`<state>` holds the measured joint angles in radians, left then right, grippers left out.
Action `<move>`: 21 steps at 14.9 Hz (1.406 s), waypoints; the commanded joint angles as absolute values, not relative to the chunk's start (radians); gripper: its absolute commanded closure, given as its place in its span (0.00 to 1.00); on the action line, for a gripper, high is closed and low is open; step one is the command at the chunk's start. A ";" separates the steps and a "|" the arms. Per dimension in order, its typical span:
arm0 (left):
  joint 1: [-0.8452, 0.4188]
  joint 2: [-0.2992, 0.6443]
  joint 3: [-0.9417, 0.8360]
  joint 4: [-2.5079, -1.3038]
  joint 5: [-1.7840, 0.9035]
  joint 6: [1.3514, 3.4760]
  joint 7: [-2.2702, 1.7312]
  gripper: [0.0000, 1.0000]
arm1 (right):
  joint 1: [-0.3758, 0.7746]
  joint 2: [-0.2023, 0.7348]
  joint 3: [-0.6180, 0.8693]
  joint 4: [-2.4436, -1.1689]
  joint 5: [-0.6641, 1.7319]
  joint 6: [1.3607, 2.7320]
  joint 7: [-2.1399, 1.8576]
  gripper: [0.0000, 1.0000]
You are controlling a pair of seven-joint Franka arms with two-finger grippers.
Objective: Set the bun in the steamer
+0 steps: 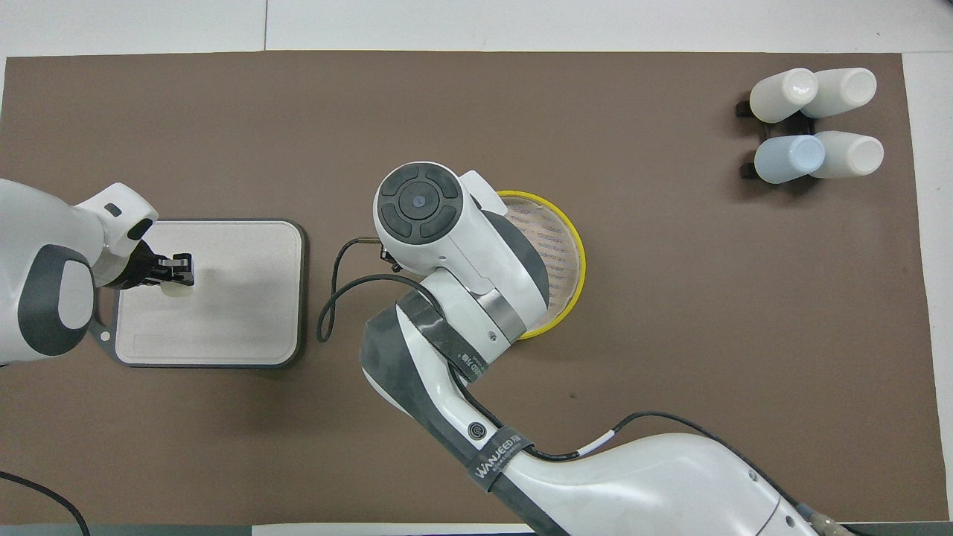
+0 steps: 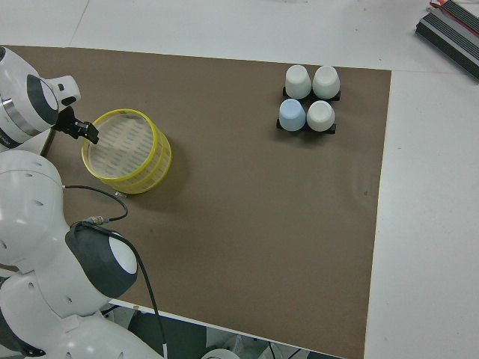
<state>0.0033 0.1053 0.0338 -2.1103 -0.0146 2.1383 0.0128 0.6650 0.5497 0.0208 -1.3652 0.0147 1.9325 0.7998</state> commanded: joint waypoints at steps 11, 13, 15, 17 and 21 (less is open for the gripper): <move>-0.117 0.126 0.031 -1.893 -0.012 1.881 -0.205 0.67 | 0.673 0.554 0.026 -1.260 -0.072 1.732 0.810 1.00; -0.126 0.127 0.031 -1.870 -0.015 1.862 -0.225 0.67 | 0.646 0.534 0.026 -1.226 -0.019 1.718 0.767 1.00; -0.138 0.130 0.031 -1.849 -0.015 1.848 -0.256 0.67 | 0.614 0.500 0.023 -1.221 0.037 1.720 0.694 1.00; -0.170 0.146 0.031 -1.823 -0.034 1.841 -0.311 0.67 | 0.557 0.477 0.020 -1.223 0.043 1.723 0.609 1.00; -0.261 0.186 0.031 -1.712 -0.054 1.780 -0.438 0.67 | 0.418 0.443 0.017 -1.241 0.031 1.710 0.428 1.00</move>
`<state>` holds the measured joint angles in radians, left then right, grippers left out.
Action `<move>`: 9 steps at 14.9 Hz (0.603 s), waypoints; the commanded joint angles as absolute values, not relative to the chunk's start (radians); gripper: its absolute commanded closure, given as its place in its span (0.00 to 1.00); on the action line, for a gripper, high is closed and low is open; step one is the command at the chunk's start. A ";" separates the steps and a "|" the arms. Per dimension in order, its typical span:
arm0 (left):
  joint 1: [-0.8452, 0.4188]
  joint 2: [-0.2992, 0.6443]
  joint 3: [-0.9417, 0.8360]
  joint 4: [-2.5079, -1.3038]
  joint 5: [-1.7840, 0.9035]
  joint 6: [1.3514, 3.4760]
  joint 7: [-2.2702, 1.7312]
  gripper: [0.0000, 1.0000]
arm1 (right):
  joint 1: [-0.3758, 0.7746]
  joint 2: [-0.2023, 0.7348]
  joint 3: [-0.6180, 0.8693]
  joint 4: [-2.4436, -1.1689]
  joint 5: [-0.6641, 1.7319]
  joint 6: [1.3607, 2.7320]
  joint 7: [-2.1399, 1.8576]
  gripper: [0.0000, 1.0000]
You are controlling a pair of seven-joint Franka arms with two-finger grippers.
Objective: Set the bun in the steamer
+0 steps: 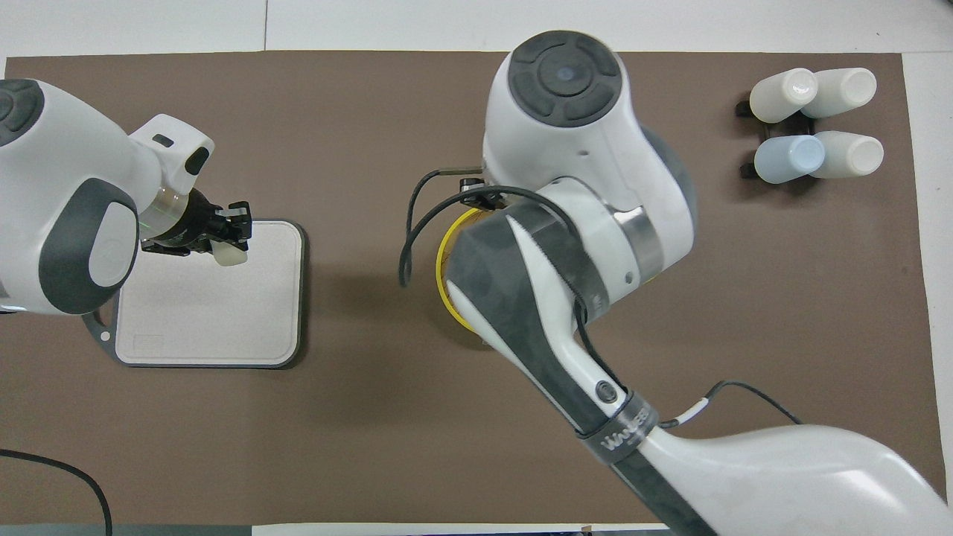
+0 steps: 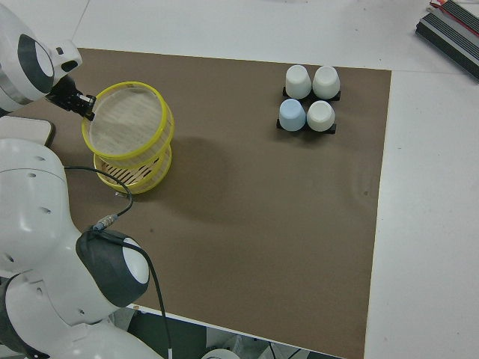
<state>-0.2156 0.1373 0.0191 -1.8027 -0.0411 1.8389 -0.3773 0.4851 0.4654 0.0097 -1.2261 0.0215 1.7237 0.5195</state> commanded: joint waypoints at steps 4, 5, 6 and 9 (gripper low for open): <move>-0.368 0.221 0.034 -1.622 -0.066 1.730 -0.570 0.66 | 0.269 0.437 0.015 -1.250 0.025 1.709 0.258 1.00; -0.399 0.241 0.034 -1.594 -0.083 1.721 -0.613 0.66 | 0.230 0.437 0.015 -1.255 0.023 1.707 0.195 1.00; -0.428 0.265 0.035 -1.554 -0.097 1.710 -0.645 0.66 | 0.195 0.437 0.017 -1.258 0.023 1.707 0.146 1.00; -0.527 0.320 0.034 -1.464 -0.129 1.698 -0.822 0.66 | 0.161 0.436 0.017 -1.272 0.023 1.709 0.110 1.00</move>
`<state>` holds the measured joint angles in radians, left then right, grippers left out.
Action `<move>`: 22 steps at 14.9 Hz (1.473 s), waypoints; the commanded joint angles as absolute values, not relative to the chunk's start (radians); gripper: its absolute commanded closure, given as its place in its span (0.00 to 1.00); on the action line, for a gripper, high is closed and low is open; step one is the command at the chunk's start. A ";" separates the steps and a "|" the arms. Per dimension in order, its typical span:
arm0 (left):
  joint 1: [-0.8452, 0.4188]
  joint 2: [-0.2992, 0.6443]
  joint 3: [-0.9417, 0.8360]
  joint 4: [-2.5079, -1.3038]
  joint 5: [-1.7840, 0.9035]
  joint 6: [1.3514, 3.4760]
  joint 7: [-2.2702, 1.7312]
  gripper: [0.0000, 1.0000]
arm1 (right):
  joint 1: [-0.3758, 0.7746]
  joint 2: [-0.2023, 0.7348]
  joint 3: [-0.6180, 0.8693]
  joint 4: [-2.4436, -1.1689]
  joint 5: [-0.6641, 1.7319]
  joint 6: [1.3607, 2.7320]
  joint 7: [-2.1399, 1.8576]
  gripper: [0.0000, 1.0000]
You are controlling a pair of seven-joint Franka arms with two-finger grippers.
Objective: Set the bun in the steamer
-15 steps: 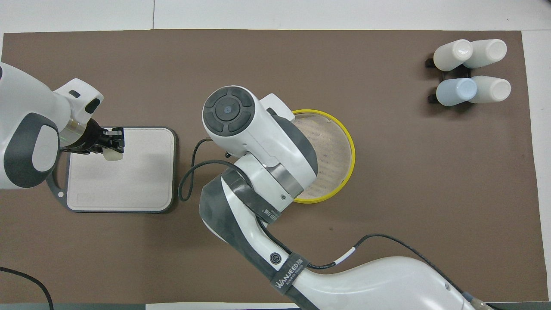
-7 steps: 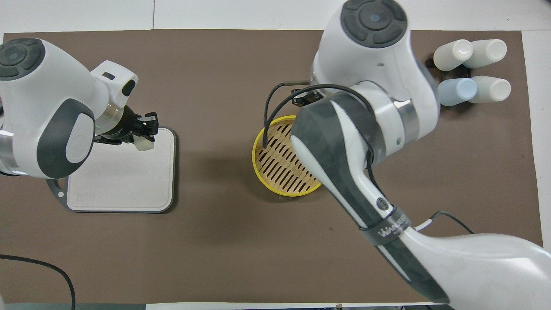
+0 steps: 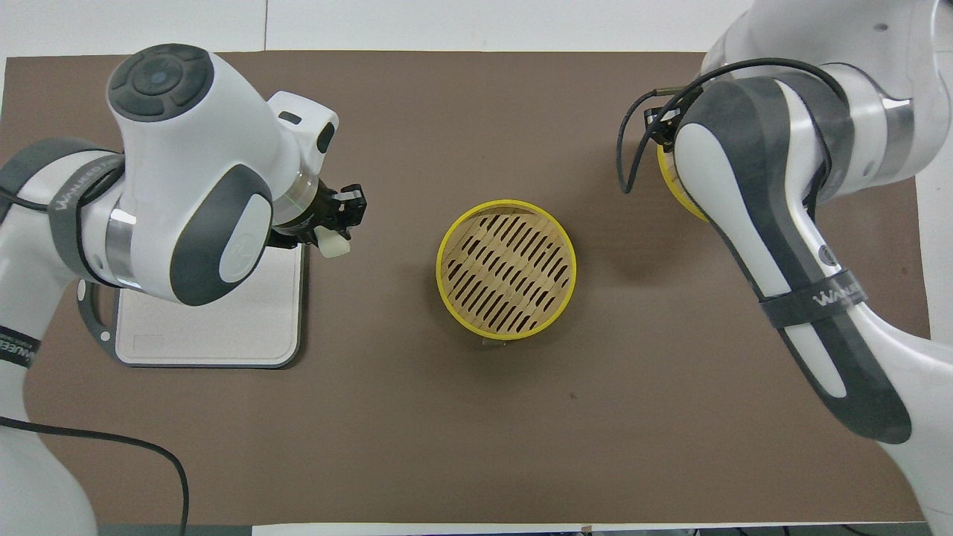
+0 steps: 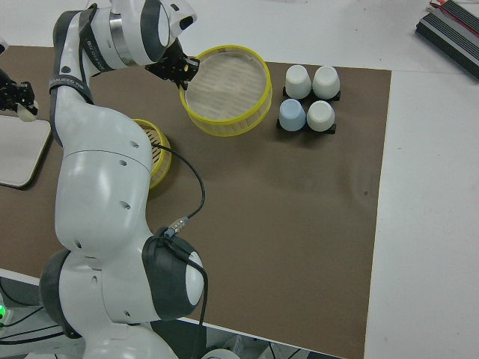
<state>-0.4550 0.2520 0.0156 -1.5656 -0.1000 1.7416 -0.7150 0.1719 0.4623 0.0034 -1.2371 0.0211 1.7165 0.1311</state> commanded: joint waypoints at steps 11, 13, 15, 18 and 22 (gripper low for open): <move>-0.756 0.591 0.018 -1.339 -0.134 1.905 -1.068 0.65 | 0.158 0.419 0.017 -1.304 0.025 1.723 0.098 1.00; -0.755 0.584 0.018 -1.416 -0.127 1.976 -1.062 0.65 | 0.158 0.419 0.017 -1.305 0.025 1.715 0.097 1.00; -0.752 0.578 0.017 -1.445 -0.103 1.985 -1.058 0.65 | 0.150 0.417 0.015 -1.310 0.023 1.717 0.092 1.00; -0.746 0.566 0.017 -1.473 -0.101 1.977 -1.055 0.65 | 0.150 0.417 0.015 -1.312 0.023 1.726 0.084 1.00; -0.749 0.554 0.015 -1.518 -0.103 2.028 -1.057 0.32 | 0.153 0.417 0.015 -1.313 0.023 1.726 0.086 1.00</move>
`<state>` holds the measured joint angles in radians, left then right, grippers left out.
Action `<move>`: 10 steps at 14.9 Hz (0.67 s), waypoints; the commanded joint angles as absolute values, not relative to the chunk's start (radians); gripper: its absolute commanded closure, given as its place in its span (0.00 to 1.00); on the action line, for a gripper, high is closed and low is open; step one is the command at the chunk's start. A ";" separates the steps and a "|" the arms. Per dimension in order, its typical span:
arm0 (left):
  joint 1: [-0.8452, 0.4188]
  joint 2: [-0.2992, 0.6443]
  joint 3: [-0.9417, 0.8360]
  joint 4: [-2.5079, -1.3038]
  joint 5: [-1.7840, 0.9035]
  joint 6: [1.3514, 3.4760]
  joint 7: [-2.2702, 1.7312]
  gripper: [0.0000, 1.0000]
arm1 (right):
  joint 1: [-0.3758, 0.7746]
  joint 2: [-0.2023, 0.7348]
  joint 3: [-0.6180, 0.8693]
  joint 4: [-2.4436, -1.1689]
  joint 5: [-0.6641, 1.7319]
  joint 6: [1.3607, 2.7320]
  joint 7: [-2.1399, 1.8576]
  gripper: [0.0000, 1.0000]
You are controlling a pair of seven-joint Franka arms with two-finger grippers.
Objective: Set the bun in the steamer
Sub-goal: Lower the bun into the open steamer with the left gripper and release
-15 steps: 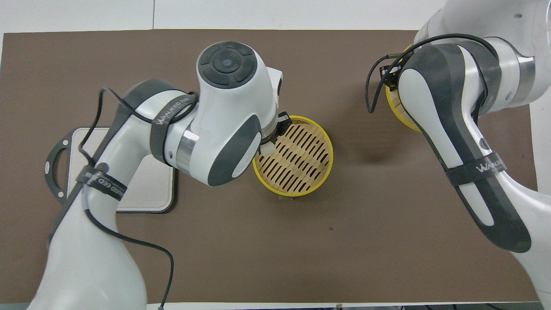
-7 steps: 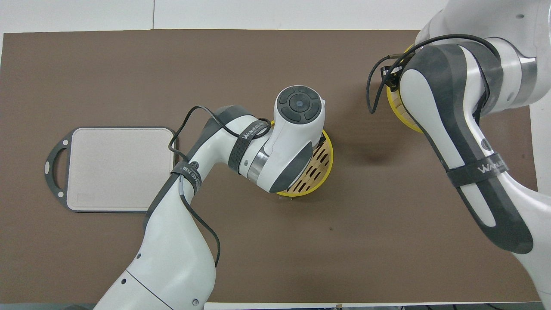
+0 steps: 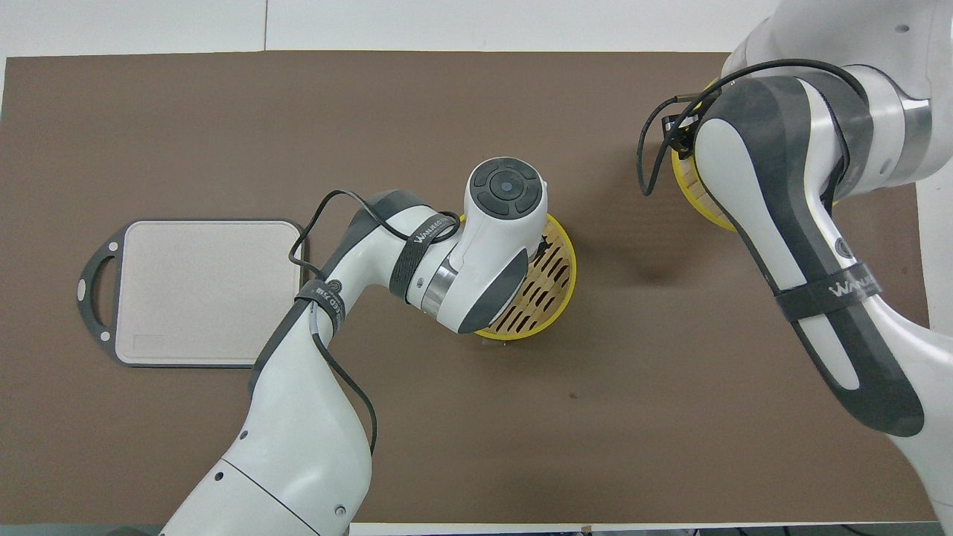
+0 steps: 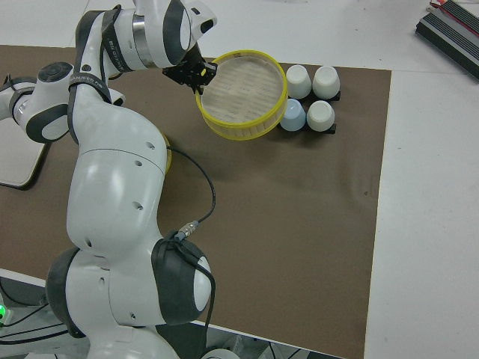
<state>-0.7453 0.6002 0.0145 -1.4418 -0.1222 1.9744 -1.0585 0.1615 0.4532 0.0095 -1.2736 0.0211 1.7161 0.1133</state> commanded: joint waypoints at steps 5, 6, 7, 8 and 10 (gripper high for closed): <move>-0.752 0.555 0.021 -1.499 -0.109 2.027 -1.062 0.00 | 0.153 0.411 0.015 -1.321 0.023 1.723 0.086 1.00; -0.750 0.554 0.023 -1.484 -0.106 1.991 -1.062 0.00 | 0.153 0.411 0.015 -1.319 0.023 1.721 0.087 1.00; -0.744 0.551 0.026 -1.465 -0.104 1.958 -1.062 0.00 | 0.153 0.411 0.015 -1.319 0.023 1.721 0.087 1.00; -0.738 0.523 0.034 -1.460 -0.104 1.930 -1.062 0.00 | 0.155 0.411 0.015 -1.319 0.023 1.721 0.087 1.00; -0.695 0.444 0.043 -1.482 -0.103 1.886 -1.058 0.00 | 0.167 0.411 0.015 -1.319 0.023 1.726 0.100 1.00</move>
<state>-0.7371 0.5414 0.0353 -1.4504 -0.1221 1.9551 -1.0584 0.1638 0.4455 0.0103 -1.2835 0.0210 1.7161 0.1132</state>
